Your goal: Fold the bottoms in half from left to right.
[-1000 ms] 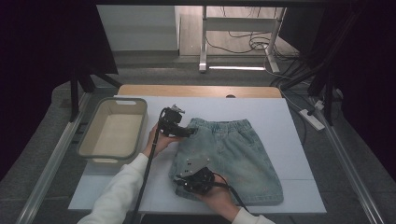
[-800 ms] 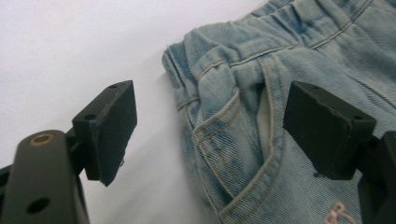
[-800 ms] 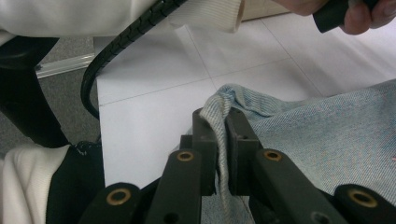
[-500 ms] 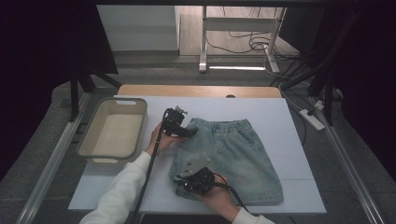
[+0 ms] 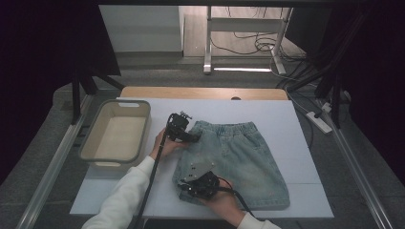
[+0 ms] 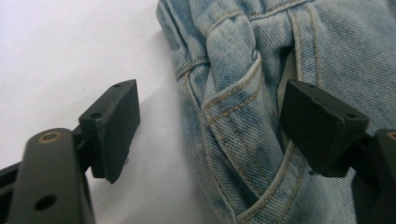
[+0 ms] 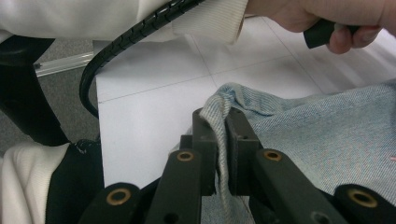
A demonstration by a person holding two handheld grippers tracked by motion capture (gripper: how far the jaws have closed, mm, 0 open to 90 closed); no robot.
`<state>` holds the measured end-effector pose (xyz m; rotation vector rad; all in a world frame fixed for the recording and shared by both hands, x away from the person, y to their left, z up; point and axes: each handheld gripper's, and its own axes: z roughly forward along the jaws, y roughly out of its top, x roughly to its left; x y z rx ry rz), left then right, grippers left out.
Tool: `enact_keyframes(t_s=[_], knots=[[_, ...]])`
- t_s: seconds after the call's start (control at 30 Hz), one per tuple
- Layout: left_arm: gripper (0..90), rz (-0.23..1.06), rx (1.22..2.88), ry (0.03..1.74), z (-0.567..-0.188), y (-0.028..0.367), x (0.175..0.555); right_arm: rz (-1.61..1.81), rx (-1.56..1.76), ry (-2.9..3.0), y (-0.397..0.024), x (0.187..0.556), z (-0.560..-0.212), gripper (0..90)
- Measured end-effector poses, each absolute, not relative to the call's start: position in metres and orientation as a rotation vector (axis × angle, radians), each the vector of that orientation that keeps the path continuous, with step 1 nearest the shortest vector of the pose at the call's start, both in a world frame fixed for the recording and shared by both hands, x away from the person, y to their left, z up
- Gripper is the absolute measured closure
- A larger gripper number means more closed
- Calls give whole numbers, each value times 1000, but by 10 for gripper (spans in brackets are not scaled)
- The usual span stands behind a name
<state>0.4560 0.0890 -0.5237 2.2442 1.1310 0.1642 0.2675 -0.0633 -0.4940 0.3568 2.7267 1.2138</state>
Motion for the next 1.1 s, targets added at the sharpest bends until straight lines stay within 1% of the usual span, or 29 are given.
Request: enact_keyframes(t_s=[0.17,0.27,0.37,0.57,0.67,0.77,0.83,0.93,1.1], knots=[[287,137,2249,1114,-525,88,456,1213,357,2727,-63,268,-494,838],[291,141,2251,1116,-526,88,456,1214,355,2728,-63,267,-495,838],[313,132,2250,1107,-526,88,455,1209,354,2728,-63,267,-495,838],[396,116,2257,1074,-525,88,454,1213,356,2726,-63,267,-495,838],[514,115,2261,1049,-526,89,452,1212,355,2727,-63,267,-496,838],[665,66,2252,1030,-526,91,451,1209,355,2733,-62,267,-496,838],[732,44,2248,1025,-526,91,451,1211,353,2734,-62,267,-497,838],[778,38,2245,1018,-525,90,450,1206,349,2733,-61,266,-497,838],[796,73,2215,995,-513,91,446,1217,349,2732,-62,266,-496,838]])
